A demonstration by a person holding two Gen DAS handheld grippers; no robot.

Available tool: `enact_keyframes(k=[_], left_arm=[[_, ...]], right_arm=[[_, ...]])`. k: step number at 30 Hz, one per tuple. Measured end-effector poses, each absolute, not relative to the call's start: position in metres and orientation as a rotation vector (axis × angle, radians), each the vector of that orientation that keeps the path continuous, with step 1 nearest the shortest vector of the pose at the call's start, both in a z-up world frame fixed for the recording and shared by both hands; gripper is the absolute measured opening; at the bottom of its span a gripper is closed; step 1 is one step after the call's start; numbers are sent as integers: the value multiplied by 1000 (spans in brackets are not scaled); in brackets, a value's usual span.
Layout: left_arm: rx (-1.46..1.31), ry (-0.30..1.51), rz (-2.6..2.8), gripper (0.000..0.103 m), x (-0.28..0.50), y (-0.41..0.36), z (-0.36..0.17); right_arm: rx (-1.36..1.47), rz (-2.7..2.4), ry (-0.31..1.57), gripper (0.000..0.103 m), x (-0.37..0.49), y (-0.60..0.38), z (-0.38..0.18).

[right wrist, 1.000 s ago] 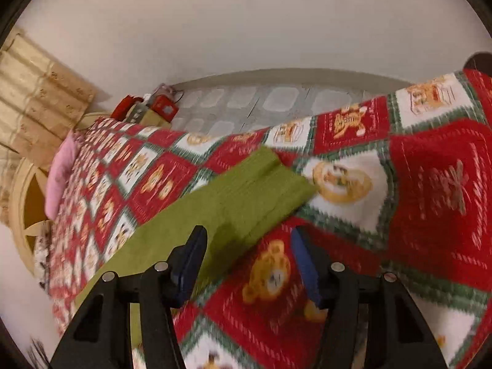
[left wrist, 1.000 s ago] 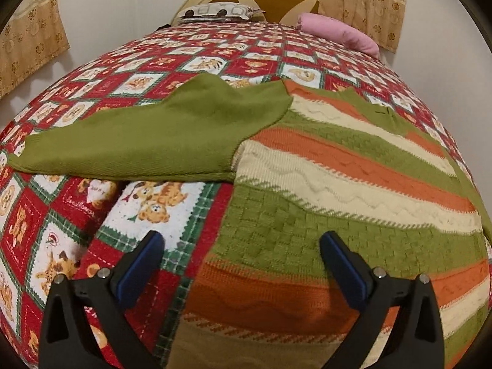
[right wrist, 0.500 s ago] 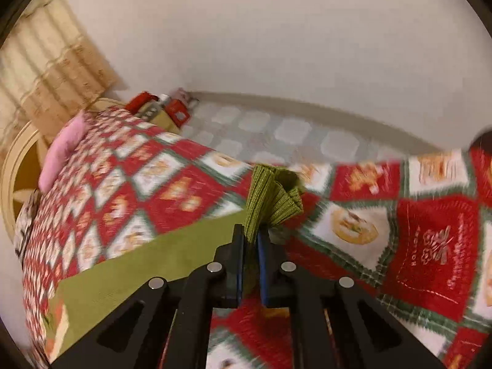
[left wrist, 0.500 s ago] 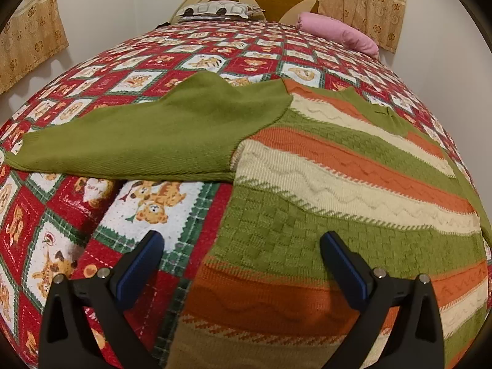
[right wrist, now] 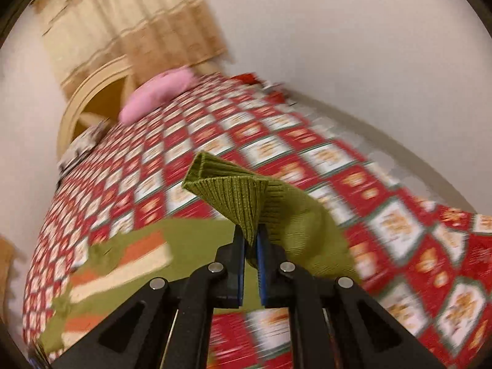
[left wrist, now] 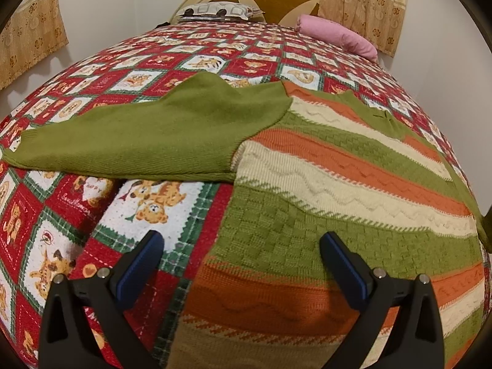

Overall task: Fold small clothes
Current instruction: 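Grasp a green sleeve cuff with the right tool and fold it across the sweater body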

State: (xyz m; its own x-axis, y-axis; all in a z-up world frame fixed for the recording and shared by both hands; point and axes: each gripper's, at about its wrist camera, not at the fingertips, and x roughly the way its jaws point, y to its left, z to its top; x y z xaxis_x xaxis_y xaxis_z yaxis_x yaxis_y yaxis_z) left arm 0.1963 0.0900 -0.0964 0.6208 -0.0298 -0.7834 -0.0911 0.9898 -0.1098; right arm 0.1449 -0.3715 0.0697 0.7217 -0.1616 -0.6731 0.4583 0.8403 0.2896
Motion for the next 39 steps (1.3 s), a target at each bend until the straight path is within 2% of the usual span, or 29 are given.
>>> enact_keyframes(k=[17, 29, 32, 34, 35, 36, 39], left_arm=[[-193, 879, 15, 103, 194, 96, -94], [-255, 855, -8, 103, 193, 106, -93], [-259, 853, -10, 103, 193, 106, -93], [-258, 854, -9, 103, 193, 106, -94], [-256, 855, -9, 103, 193, 106, -94], [-255, 855, -8, 103, 193, 106, -94], [-254, 855, -8, 103, 194, 106, -94]], right_arm=[[385, 133, 856, 6, 253, -97, 5], [362, 397, 1012, 7, 288, 0, -44], [403, 449, 1053, 12, 295, 2, -54], [442, 497, 1071, 25, 299, 3, -59], [476, 534, 1068, 37, 298, 2, -59], [495, 554, 1068, 43, 297, 1, -58], [519, 655, 1029, 43, 285, 0, -42]])
